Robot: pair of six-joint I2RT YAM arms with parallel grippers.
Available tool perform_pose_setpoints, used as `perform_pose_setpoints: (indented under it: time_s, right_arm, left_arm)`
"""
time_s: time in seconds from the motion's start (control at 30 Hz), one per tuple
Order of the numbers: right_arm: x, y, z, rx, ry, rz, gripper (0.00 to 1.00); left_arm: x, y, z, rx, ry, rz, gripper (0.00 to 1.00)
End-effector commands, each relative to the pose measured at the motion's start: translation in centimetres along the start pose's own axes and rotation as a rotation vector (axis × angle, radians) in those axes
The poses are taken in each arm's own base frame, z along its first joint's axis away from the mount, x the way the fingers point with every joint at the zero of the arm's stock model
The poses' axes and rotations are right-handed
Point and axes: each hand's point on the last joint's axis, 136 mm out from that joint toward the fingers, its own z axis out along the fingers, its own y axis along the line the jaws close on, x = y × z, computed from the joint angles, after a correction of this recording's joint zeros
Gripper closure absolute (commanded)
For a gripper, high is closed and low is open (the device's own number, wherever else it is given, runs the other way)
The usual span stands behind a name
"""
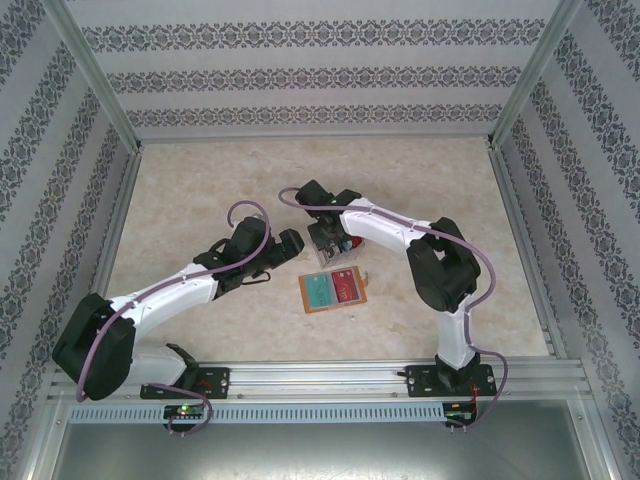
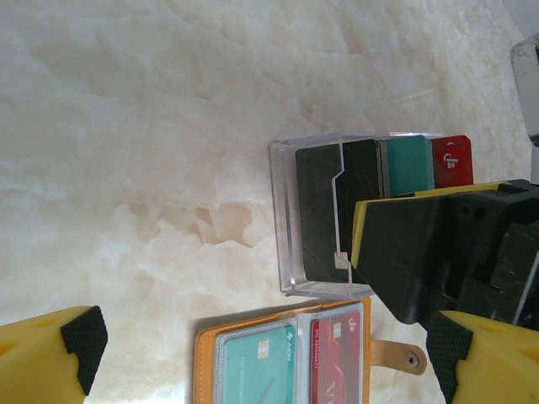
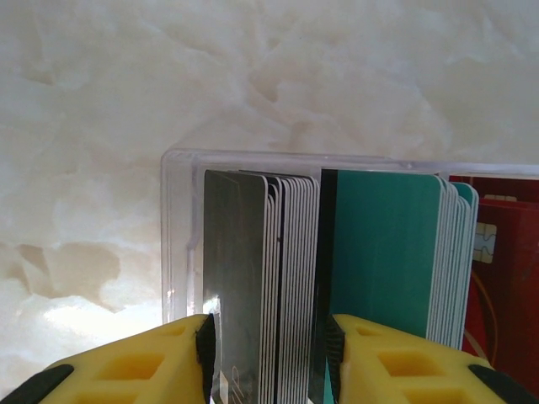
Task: Put the credit cards into the card holder
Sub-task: Pick up the credit card from the storage box.
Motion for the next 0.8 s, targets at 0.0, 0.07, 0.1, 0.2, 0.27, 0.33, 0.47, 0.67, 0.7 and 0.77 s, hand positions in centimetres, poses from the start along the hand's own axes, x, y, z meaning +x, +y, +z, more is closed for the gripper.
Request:
perform_pose_setpoints:
  time_s: [0.0, 0.07, 0.1, 0.2, 0.27, 0.33, 0.47, 0.67, 0.7, 0.77]
  right_arm:
    - [0.0, -1.1, 0.3, 0.11, 0.003, -0.028, 0.6]
    - [0.0, -1.4, 0.2, 0.147, -0.006, -0.039, 0.6]
    - [0.0, -1.5, 0.0, 0.159, -0.011, -0.045, 0.6]
    - [-0.3, -1.9, -0.5, 0.19, -0.034, -0.047, 0.61]
    - [-0.6, -2.1, -1.0, 0.195, -0.052, -0.043, 0.61]
    - [-0.8, -2.3, -1.4, 0.2, -0.062, -0.04, 0.6]
    - [-0.8, -2.6, -1.7, 0.212, -0.071, -0.047, 0.61]
    - [-0.5, -2.3, -1.4, 0.195, -0.061, -0.043, 0.67]
    - [-0.5, -2.3, -1.4, 0.194, -0.06, -0.043, 0.69]
    - [-0.5, -2.3, -1.5, 0.19, -0.062, -0.04, 0.71]
  left_arm:
    - [-0.3, 1.2, -0.4, -0.036, -0.014, -0.011, 0.01]
    - [-0.2, 1.2, -0.4, -0.034, -0.011, -0.011, 0.01]
    - [-0.2, 1.3, -0.4, -0.038, -0.009, -0.011, 0.01]
    - [-0.2, 1.3, -0.3, -0.038, -0.008, -0.012, 0.01]
    - [-0.1, 1.3, -0.4, -0.037, -0.006, -0.015, 0.01]
    - [-0.1, 1.4, -0.4, -0.036, -0.006, -0.018, 0.01]
    - [-0.1, 1.4, -0.3, -0.037, -0.005, -0.022, 0.01]
    - [-0.1, 1.4, -0.4, -0.038, -0.004, -0.021, 0.01]
    - [-0.1, 1.4, -0.4, -0.037, -0.003, -0.021, 0.01]
    - [0.0, 1.5, -0.3, -0.042, 0.0, -0.022, 0.01]
